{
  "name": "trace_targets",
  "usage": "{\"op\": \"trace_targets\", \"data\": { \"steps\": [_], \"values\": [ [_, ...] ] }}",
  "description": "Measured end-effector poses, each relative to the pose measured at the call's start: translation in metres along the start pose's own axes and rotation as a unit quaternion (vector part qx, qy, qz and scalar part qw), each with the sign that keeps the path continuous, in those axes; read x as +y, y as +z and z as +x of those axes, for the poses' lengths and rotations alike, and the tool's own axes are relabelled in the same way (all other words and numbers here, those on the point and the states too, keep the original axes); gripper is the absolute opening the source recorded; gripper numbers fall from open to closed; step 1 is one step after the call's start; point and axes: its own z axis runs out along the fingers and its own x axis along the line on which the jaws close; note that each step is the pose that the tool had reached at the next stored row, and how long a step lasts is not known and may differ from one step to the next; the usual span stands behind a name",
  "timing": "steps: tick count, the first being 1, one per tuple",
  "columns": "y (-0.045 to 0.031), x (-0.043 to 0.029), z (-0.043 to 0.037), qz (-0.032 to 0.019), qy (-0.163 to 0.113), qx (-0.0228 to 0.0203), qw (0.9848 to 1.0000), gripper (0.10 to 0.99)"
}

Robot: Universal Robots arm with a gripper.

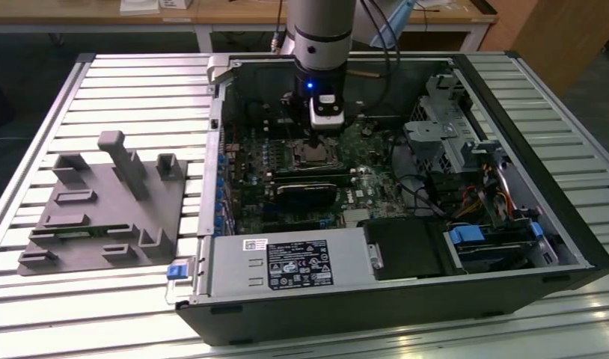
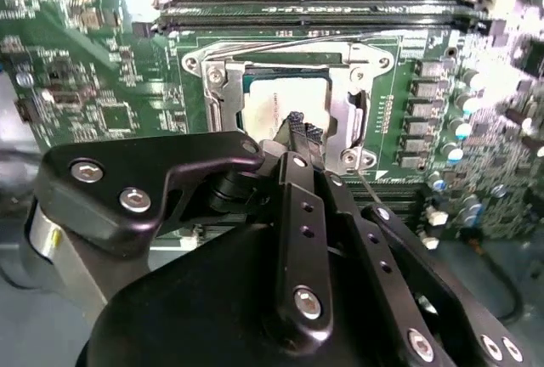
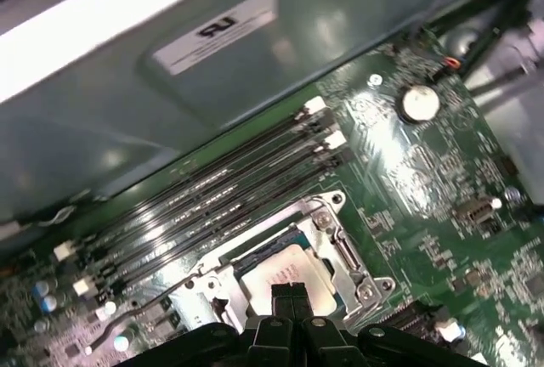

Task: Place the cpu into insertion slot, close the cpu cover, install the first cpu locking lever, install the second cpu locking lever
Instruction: 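Close the cpu cover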

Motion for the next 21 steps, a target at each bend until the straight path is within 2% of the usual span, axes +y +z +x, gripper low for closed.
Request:
{"op": "trace_targets", "data": {
  "steps": [3, 6, 11, 16, 21],
  "values": [
    [0.0006, 0.0, 0.0, -0.0004, -0.028, 0.001, 0.9996, 0.106],
    [0.0011, 0.0, 0.0, -0.0008, -0.055, 0.0019, 0.9985, 0.106],
    [0.002, -0.0001, 0.0, -0.0013, -0.1, 0.0035, 0.995, 0.106],
    [0.0029, -0.0001, 0.0, -0.002, -0.145, 0.0051, 0.9894, 0.106],
    [0.0038, -0.0001, 0.0001, -0.0025, -0.189, 0.0067, 0.9819, 0.106]
  ]
}}
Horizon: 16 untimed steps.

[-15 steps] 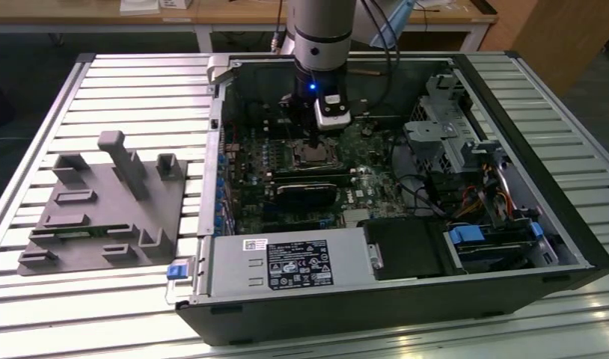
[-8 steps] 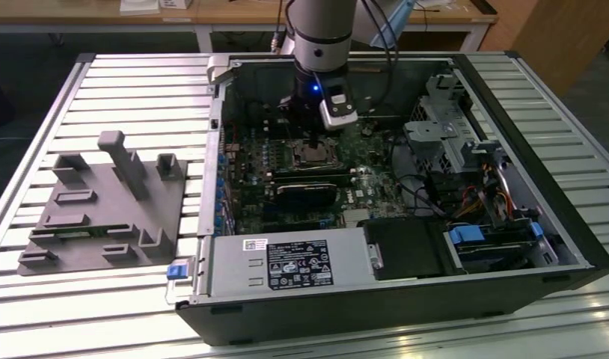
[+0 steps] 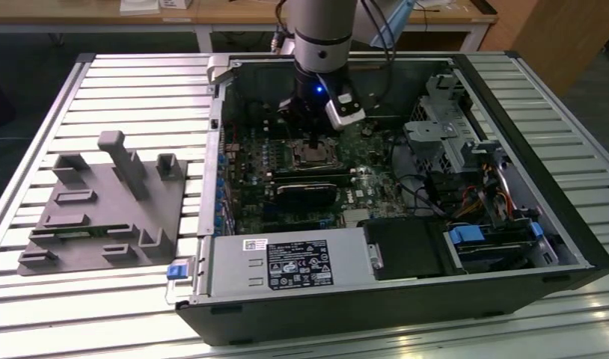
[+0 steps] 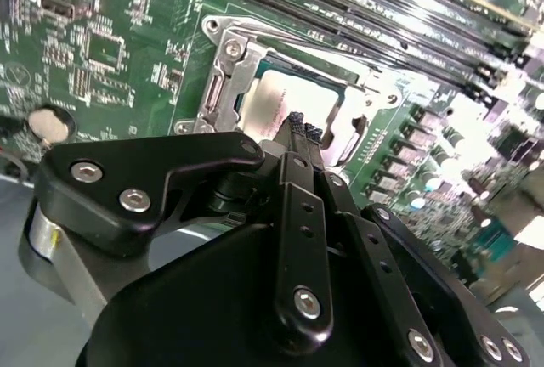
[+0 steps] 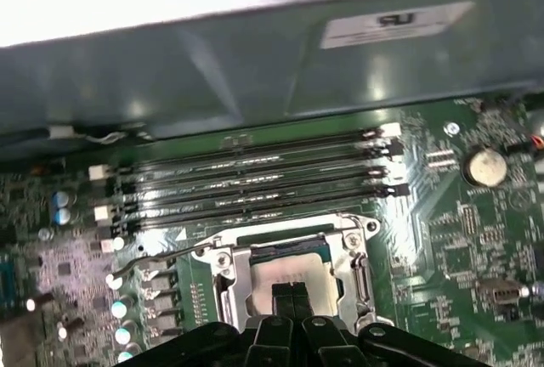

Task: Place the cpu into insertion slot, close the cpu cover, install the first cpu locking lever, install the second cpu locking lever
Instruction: 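Close the cpu cover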

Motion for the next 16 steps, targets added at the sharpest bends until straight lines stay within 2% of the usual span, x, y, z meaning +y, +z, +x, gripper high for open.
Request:
{"op": "trace_targets", "data": {
  "steps": [2, 10, 16],
  "values": [
    [0.0003, -0.0002, 0.0004, -0.0001, -0.008, 0.0002, 1.0, 0.106],
    [0.0013, -0.0056, 0.0027, 0.0001, -0.005, 0.0002, 1.0, 0.106],
    [0.003, -0.0079, 0.0141, 0.0, -0.005, 0.0001, 1.0, 0.106]
  ]
}}
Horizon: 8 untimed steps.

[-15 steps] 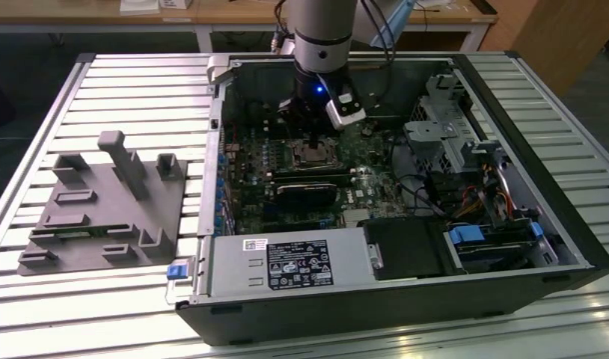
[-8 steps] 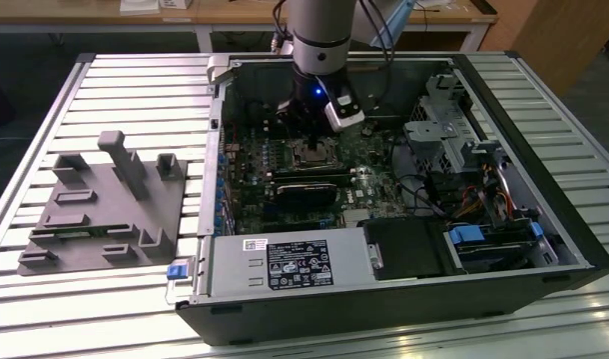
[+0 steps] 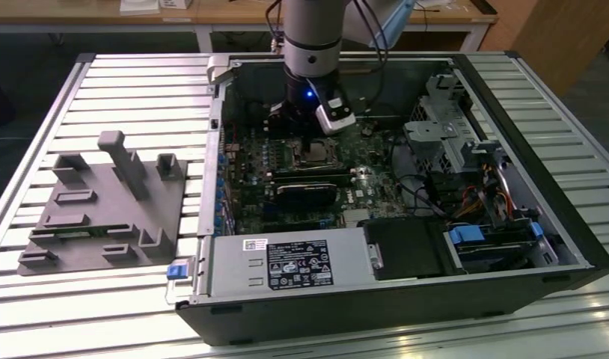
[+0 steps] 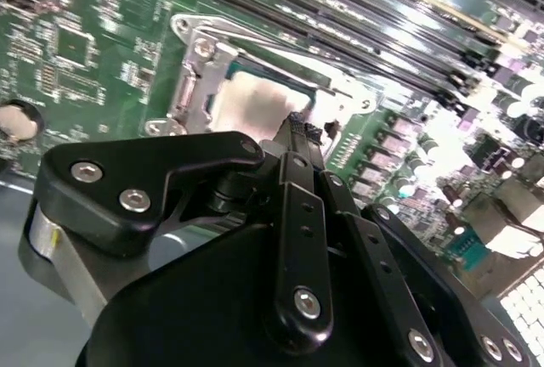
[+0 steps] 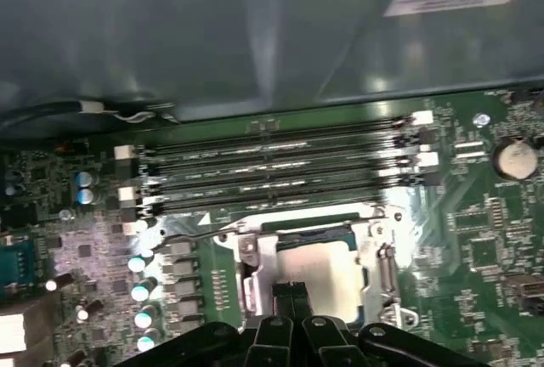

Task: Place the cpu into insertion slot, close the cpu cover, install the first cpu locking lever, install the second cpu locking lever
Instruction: 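Close the cpu cover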

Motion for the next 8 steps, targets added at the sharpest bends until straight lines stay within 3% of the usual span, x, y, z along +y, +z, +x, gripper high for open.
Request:
{"op": "trace_targets", "data": {
  "steps": [8],
  "values": [
    [0.0048, -0.0012, 0.0074, 0.0, 0.0, 0.0, 1.0, 0.106]
  ]
}}
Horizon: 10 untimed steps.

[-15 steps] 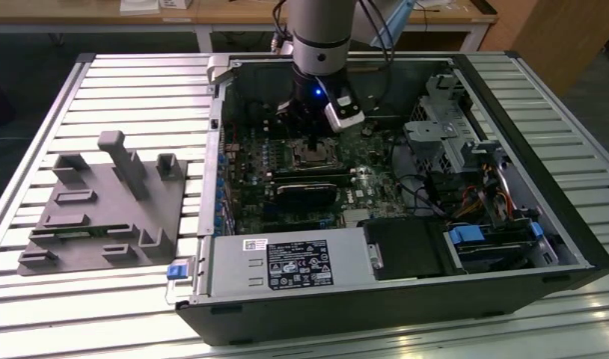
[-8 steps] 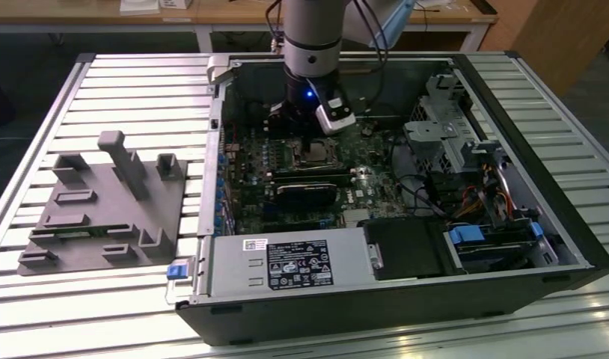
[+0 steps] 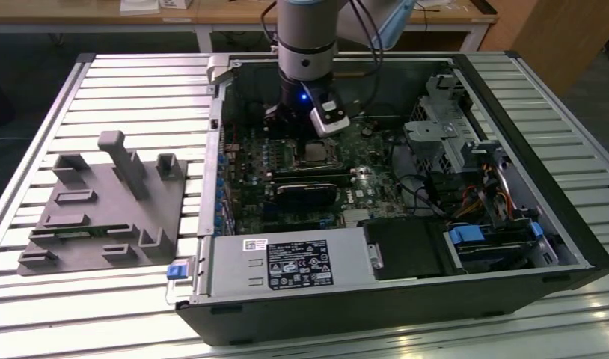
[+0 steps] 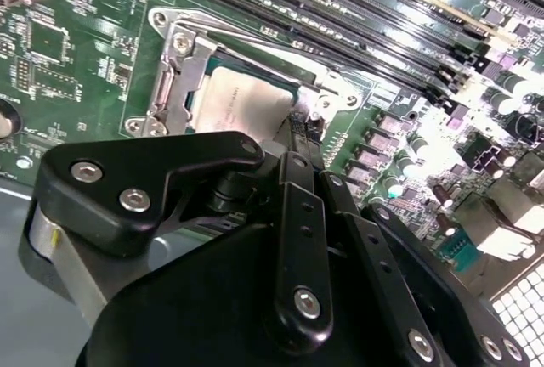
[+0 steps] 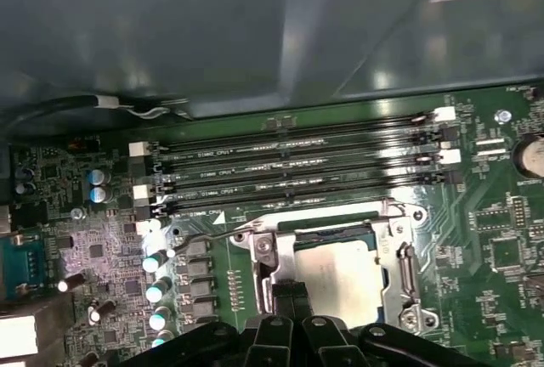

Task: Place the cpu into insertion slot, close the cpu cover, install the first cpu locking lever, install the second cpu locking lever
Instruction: 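Close the cpu cover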

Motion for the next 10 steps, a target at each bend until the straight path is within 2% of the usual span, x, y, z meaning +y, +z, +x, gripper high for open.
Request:
{"op": "trace_targets", "data": {
  "steps": [10],
  "values": [
    [0.006, -0.0006, 0.0028, 0.0, 0.0, 0.0, 1.0, 0.106]
  ]
}}
